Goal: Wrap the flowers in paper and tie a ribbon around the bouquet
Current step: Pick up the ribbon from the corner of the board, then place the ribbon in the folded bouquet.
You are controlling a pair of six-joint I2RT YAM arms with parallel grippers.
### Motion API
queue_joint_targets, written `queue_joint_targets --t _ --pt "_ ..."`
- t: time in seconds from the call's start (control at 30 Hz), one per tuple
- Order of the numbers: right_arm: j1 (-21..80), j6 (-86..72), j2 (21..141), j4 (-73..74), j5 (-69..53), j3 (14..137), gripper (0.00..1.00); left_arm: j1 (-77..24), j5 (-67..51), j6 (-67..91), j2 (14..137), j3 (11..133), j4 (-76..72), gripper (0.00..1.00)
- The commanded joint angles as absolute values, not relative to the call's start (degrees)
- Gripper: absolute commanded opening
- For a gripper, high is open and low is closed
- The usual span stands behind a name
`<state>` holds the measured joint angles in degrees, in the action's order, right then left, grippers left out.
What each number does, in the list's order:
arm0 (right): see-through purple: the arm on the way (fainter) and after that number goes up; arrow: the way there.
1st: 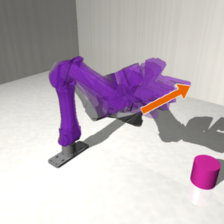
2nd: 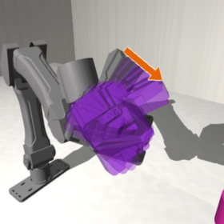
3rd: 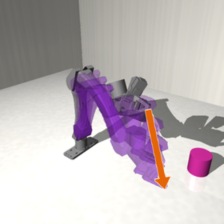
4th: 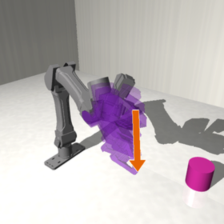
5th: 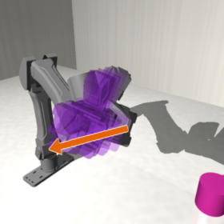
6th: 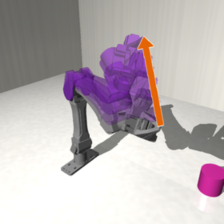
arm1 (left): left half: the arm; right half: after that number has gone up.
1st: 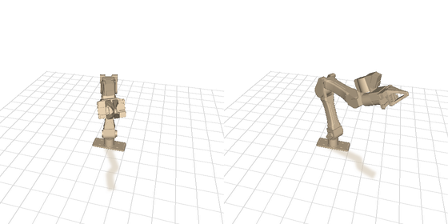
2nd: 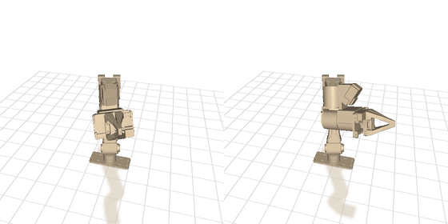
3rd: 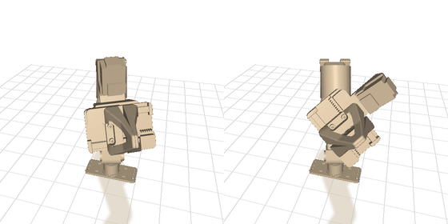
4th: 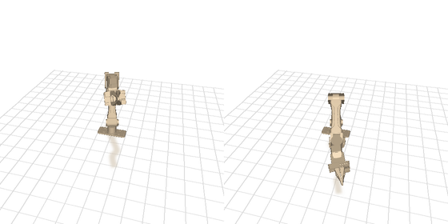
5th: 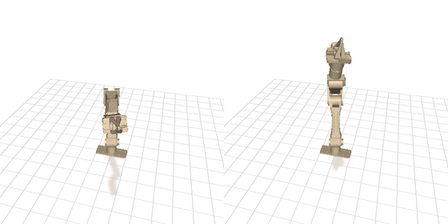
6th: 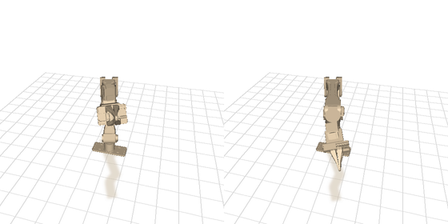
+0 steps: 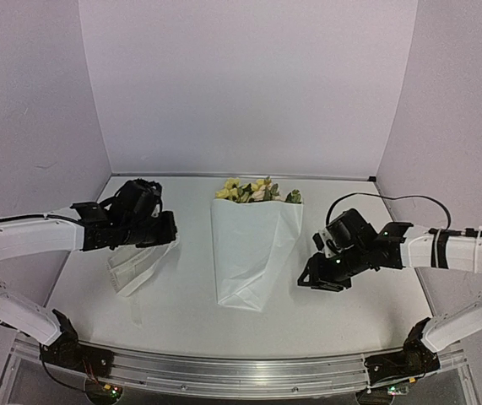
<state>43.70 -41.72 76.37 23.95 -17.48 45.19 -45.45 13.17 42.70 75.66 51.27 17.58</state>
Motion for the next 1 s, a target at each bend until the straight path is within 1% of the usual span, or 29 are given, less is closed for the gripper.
queue_joint_targets --t 0.0,0.17,0.33,0.43,0.53,0.6,0.63,0.67,0.7,0.73,0.77,0.8,0.87,0.93,0.97 --pt "43.86 -40.39 70.54 26.8 -8.04 46.02 0.44 -53.01 1.79 24.59 78.98 60.4 5.06 0.0" --pt "43.68 -40.3 61.95 31.56 4.28 43.16 0.51 -55.84 -18.11 14.43 92.27 74.05 1.63 0.0" --pt "42.93 -39.5 53.71 39.65 12.47 41.42 0.63 -57.03 -32.13 9.02 108.69 91.32 5.14 0.0" --pt "42.28 -37.89 49.42 44.86 16.25 40.92 0.68 -58.84 -34.36 6.91 118.13 102.72 9.8 0.0" --pt "40.51 -38.22 44.37 47.13 18.62 39.04 0.75 -59.07 -33.95 7.96 125.0 109.62 10.03 0.01" --pt "39.47 -38.19 42.73 47.65 19.02 38.21 0.8 -59.03 -33.29 8.26 128.22 114.85 12.17 0.12" --pt "39.28 -38.07 42.48 47.98 19.18 38.1 0.85 -59.05 -32.88 8.51 129.09 116.4 13.28 0.27" --pt "39.16 -37.96 42.46 48.15 19.11 38.13 0.91 -59.06 -31.82 8.99 129.24 116.86 13.67 0.39" --pt "39.08 -37.68 42.8 48.21 18.66 38.42 0.95 -59.02 -30.43 9.75 128.64 116.3 13.31 0.47" --pt "38.99 -36.99 43.76 48.26 17.75 39.23 0.98 -58.88 -28.92 10.74 127.19 114.59 12.11 0.54" --pt "38.95 -36.1 45.06 48.27 16.61 40.22 0.98 -58.59 -27.51 11.97 125.53 112.56 10.27 0.62" --pt "38.94 -35.2 47.05 48.25 15.22 41.71 0.98 -58.27 -25.73 13.16 123.27 109.98 8.7 0.66" --pt "38.94 -34.01 51.71 48.31 12.86 44.63 0.98 -57.16 -23.2 15.68 118.75 105.31 6.74 0.71" --pt "38.94 -33.48 55.82 48.35 11.04 47.68 0.98 -55.75 -20.78 17.74 114.46 101.64 6.18 0.79" --pt "38.94 -32.99 58.2 48.3 10.77 48.87 0.98 -55.25 -19.92 18.17 112.61 99.85 6.15 0.81"
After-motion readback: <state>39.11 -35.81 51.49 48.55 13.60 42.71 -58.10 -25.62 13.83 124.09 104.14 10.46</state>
